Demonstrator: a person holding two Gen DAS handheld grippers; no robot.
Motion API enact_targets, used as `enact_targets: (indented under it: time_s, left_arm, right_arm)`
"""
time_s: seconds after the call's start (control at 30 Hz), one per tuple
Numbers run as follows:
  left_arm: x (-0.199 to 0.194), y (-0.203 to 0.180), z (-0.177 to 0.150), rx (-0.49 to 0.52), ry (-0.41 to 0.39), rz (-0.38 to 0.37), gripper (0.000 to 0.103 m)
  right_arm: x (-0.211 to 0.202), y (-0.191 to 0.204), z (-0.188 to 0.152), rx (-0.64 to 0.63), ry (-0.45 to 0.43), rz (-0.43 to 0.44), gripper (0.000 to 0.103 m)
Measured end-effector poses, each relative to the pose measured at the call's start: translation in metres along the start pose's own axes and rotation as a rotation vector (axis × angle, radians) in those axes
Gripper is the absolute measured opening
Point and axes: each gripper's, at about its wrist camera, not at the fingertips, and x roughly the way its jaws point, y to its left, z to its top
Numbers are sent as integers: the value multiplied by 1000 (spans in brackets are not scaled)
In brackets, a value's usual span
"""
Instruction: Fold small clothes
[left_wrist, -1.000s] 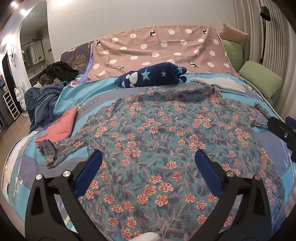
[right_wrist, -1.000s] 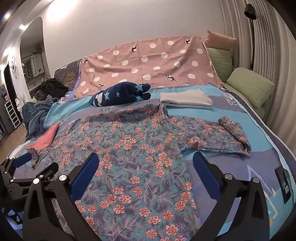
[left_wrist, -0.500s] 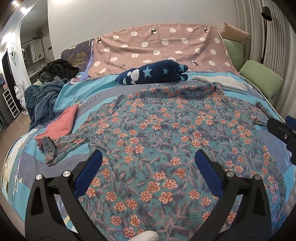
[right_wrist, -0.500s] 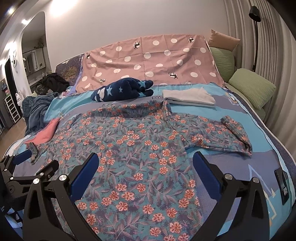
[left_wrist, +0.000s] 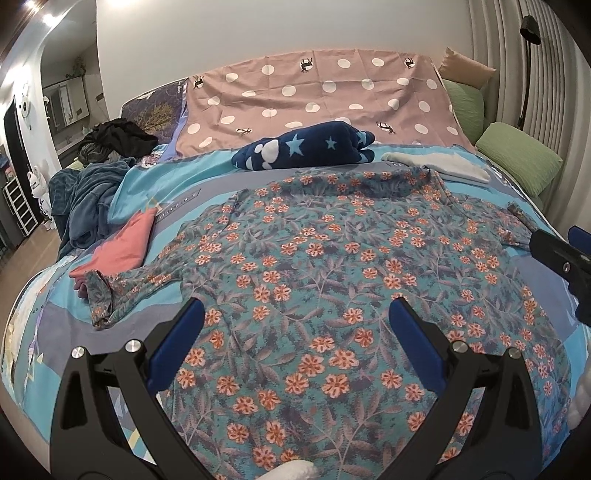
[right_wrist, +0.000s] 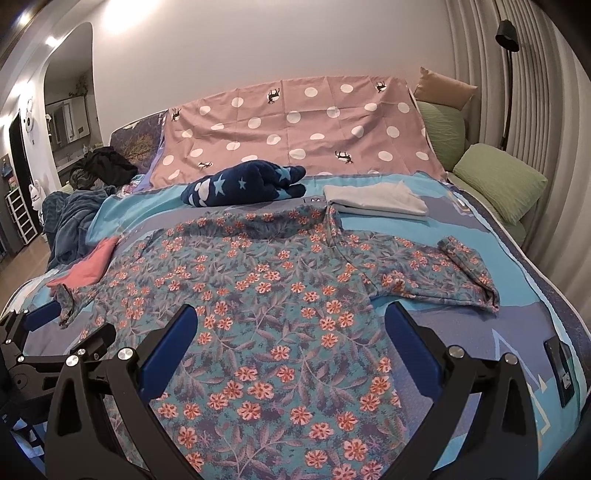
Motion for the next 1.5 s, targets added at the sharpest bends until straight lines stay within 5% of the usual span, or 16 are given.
enact_targets:
  time_s: [1.13, 1.33, 1.5]
  left_arm:
    - [28, 56, -18, -86, 55, -35, 100]
    - [41, 82, -23, -173, 65, -93, 83]
    - [59, 112, -26, -218, 116, -43, 68]
  right_arm:
    - [29, 42, 0, -60, 91, -4, 102]
    - [41, 45, 1, -62, 115, -9, 102]
    - [55, 43, 1, -54, 141, -20, 102]
